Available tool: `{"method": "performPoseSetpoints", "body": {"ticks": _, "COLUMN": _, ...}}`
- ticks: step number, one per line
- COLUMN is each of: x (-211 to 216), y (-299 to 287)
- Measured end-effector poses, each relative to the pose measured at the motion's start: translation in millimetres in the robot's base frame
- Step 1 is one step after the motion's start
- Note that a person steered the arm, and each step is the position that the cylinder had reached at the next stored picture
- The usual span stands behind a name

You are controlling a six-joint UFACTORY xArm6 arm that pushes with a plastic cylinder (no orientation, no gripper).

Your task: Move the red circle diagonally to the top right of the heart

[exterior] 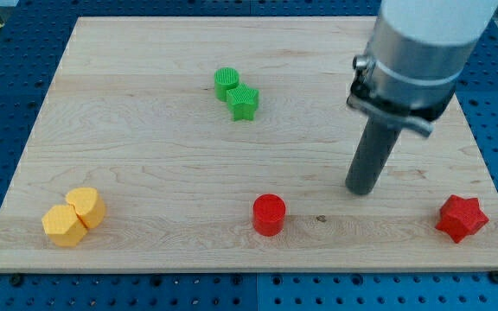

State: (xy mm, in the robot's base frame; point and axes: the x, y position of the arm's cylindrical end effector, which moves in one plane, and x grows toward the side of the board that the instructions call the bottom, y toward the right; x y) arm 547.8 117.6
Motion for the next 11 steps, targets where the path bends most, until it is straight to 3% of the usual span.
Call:
{"method": "performPoseSetpoints", "body": {"ticks": 1, "x": 46, "y": -29}}
{"method": "performPoseSetpoints", "body": {"ticks": 2, "x": 46, "y": -31}}
{"method": "performPoseSetpoints", "body": {"ticks": 7, "x": 30, "y": -180}}
{"method": "performPoseSetpoints", "body": {"ticks": 10, "x": -28, "y": -245}}
{"method": "performPoseSetpoints", "body": {"ticks": 11, "x": -4, "y": -237}}
